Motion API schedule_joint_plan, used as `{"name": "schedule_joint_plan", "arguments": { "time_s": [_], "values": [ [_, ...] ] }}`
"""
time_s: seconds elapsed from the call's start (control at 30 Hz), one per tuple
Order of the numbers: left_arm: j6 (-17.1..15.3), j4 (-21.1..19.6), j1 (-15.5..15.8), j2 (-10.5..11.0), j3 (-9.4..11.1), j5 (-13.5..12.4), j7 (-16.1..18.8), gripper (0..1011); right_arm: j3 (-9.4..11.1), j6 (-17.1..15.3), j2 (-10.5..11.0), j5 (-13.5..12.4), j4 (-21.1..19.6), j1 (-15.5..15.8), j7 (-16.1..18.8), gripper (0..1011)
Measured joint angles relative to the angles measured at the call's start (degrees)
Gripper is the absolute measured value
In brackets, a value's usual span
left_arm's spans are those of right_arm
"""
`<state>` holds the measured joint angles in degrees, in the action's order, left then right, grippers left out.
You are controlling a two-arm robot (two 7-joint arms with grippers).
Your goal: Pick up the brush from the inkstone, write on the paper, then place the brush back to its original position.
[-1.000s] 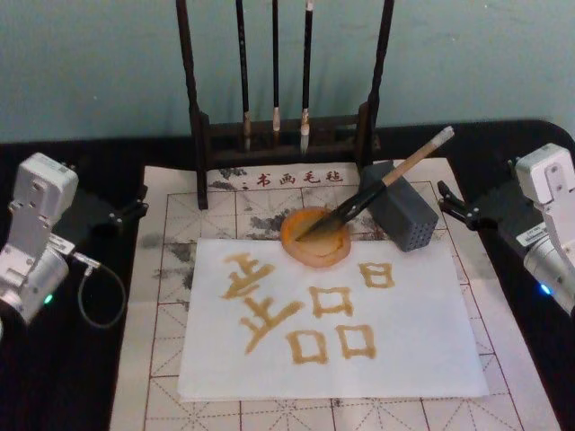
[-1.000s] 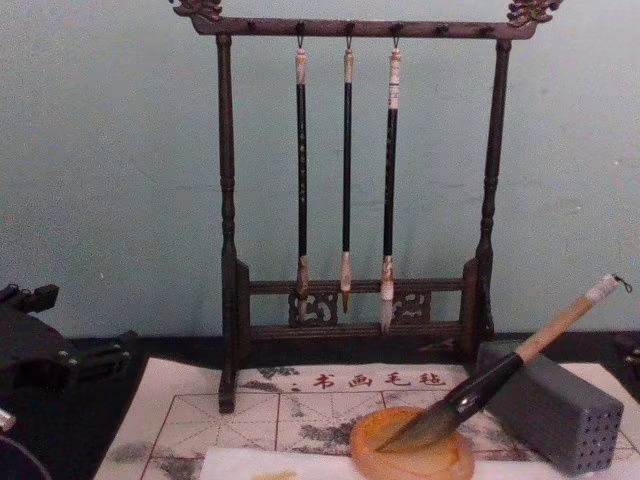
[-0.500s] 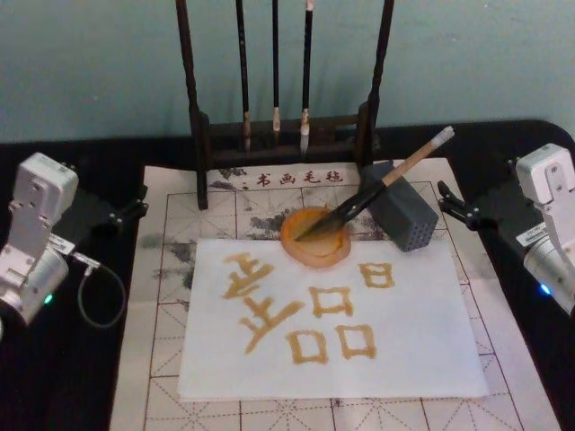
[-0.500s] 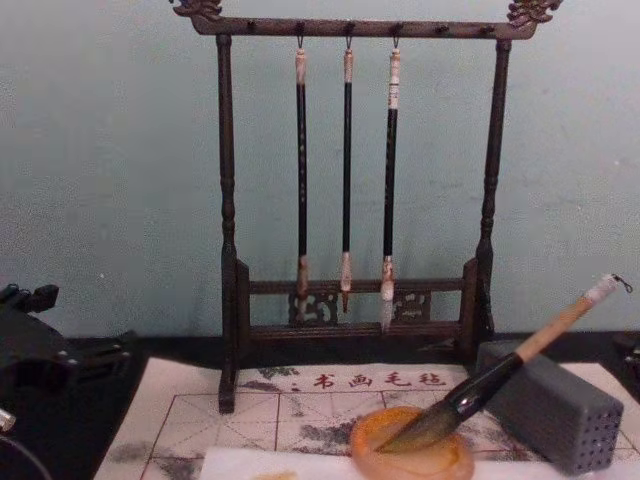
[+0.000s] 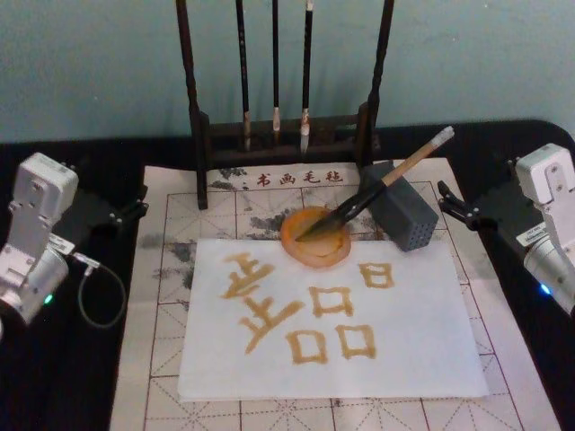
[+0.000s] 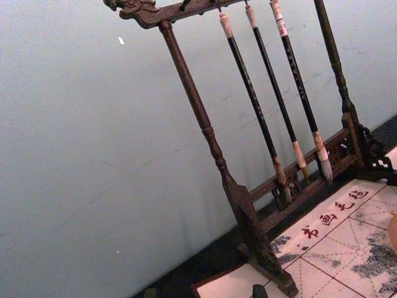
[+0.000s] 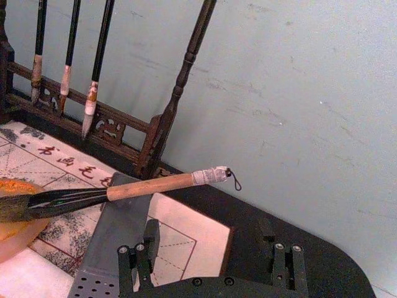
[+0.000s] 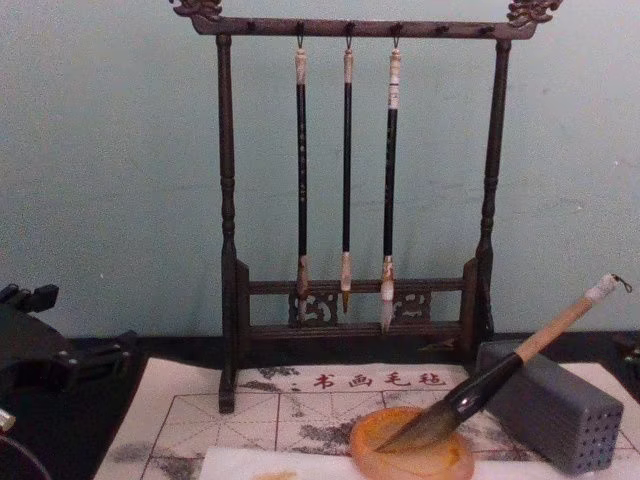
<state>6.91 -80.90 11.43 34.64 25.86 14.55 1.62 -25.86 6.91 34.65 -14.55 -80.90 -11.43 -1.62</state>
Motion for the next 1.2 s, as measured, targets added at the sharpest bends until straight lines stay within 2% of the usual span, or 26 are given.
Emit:
{"name": "schedule_joint_plan", "arguments": {
  "time_s": [0.6,0.8,0.97,1.1,1.13,1.2],
  "values": [
    [0.0,0.0,0.0,0.0,0.0,0.0,0.0,1001,0.1,0.0,0.0,0.0,0.0,0.0,0.0,1002],
    [0.0,0.0,0.0,0.0,0.0,0.0,0.0,1001,1.5,-0.1,-0.5,-1.0,-0.5,0.7,1.8,1002],
    [0.0,0.0,0.0,0.0,0.0,0.0,0.0,1001,3.0,-1.1,-0.8,-4.0,-1.8,1.7,4.2,1002],
    [0.0,0.0,0.0,0.0,0.0,0.0,0.0,1001,4.9,-3.1,-1.3,-8.5,-3.0,2.7,7.3,1002],
    [0.0,0.0,0.0,0.0,0.0,0.0,0.0,1001,5.7,-4.2,-1.7,-10.7,-3.3,3.1,8.5,1002],
    [0.0,0.0,0.0,0.0,0.0,0.0,0.0,1001,6.6,-5.5,-2.2,-13.1,-3.6,3.3,9.6,1002]
  ]
}}
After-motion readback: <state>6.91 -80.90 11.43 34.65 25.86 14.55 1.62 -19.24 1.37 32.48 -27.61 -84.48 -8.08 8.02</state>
